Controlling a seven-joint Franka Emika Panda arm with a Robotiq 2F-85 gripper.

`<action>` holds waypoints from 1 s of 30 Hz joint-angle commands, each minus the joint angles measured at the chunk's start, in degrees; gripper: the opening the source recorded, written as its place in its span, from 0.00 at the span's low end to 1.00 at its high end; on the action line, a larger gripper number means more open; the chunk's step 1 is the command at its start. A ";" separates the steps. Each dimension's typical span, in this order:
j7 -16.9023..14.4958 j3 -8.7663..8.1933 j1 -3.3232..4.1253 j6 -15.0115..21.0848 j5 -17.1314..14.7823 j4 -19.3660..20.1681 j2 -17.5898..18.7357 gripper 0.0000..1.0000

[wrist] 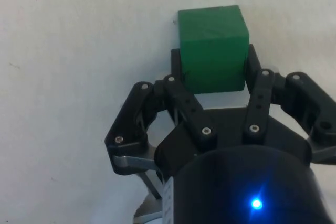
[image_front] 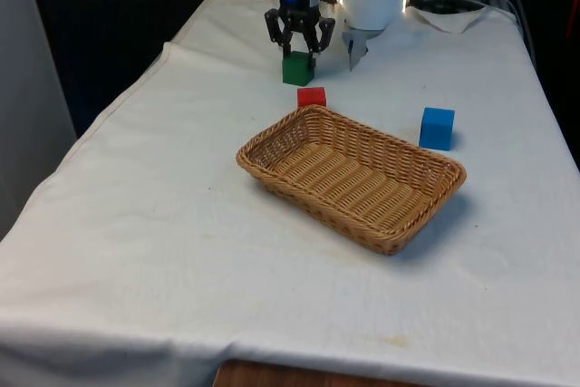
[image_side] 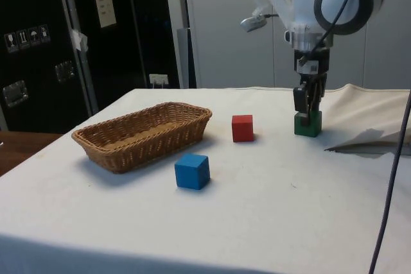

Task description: Pick up exactly two blocks and place them into the basket.

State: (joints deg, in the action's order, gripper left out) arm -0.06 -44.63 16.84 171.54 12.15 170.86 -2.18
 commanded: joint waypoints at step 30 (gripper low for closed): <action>0.00 2.58 0.29 -15.47 -0.23 -8.14 -12.26 0.00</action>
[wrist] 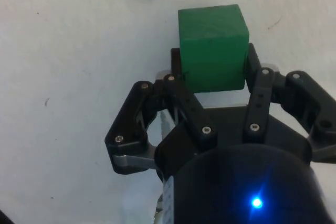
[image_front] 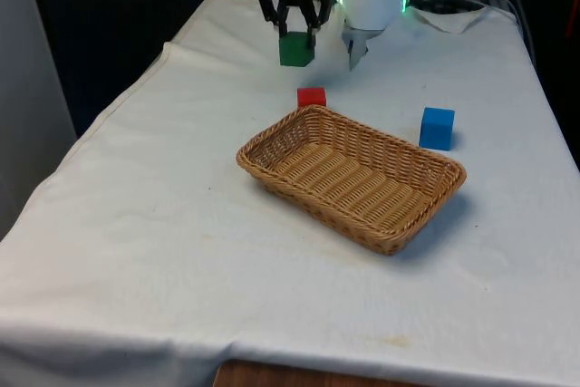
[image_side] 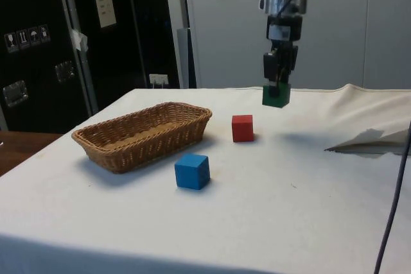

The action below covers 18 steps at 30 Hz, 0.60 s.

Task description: Pick up exactly two blocks and place them into the basket.

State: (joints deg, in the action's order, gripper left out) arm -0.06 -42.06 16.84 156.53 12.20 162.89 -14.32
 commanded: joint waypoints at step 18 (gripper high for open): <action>-0.40 2.41 1.03 -8.42 -1.55 -8.42 -0.11 0.00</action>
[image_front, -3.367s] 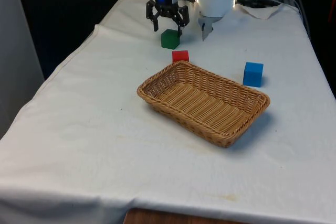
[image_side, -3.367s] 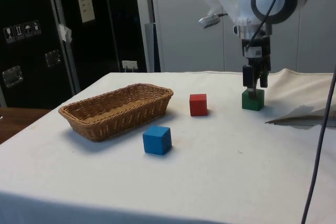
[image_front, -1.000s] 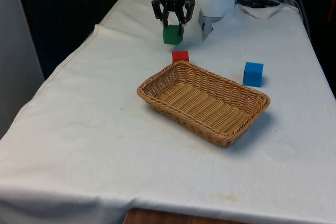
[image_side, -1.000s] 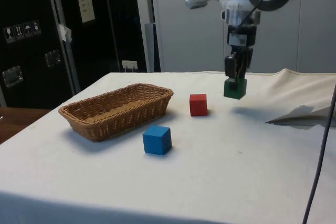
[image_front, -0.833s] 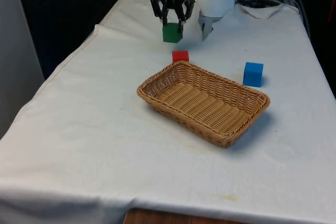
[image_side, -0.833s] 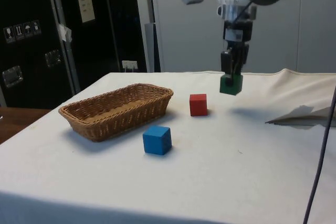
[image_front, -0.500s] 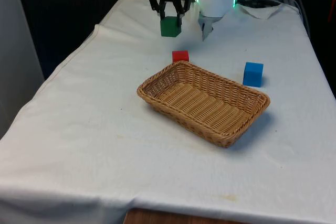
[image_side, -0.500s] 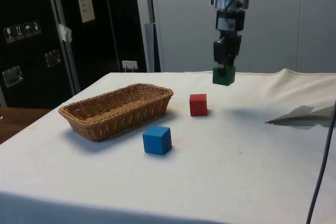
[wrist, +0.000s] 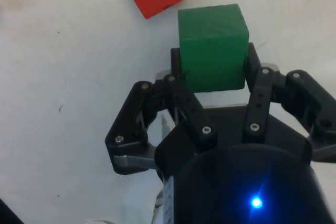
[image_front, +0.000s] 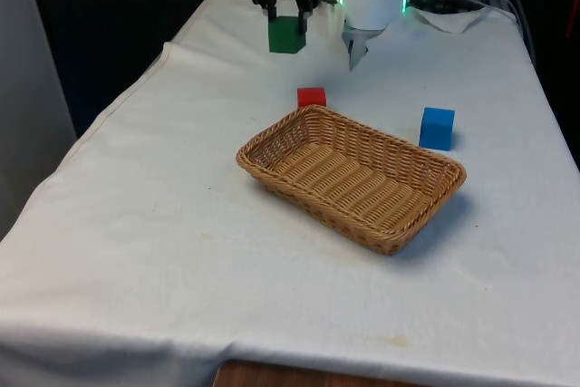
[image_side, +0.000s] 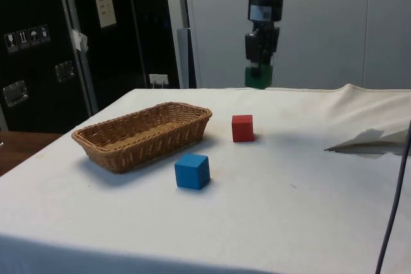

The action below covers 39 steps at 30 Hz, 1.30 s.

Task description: Pick up exactly two blocks and place them into the basket.

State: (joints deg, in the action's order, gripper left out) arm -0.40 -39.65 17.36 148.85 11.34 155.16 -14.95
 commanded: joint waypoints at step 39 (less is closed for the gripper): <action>2.86 10.43 0.29 -13.69 -4.58 -18.62 10.26 0.00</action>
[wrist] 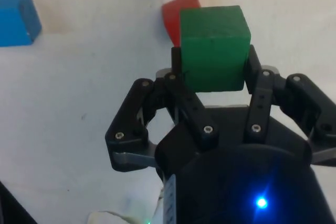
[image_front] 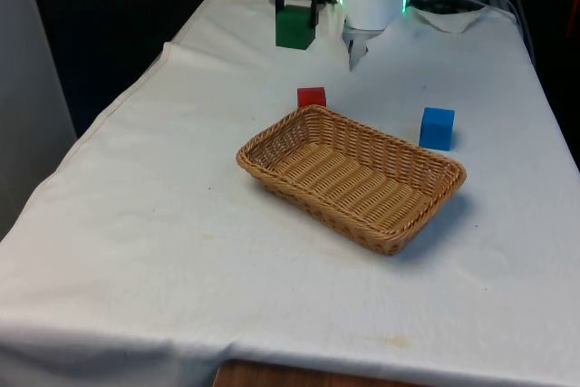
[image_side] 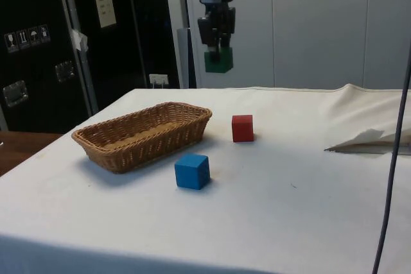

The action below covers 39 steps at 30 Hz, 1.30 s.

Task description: Pick up exactly two blocks and place them into the basket.

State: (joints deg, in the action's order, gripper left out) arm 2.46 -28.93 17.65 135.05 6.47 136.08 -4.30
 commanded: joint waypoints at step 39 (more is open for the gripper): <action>1.26 8.48 0.06 -4.76 -9.28 -23.72 21.26 0.00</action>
State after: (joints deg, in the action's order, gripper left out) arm 3.72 -20.68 17.70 130.98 -2.29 112.99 16.50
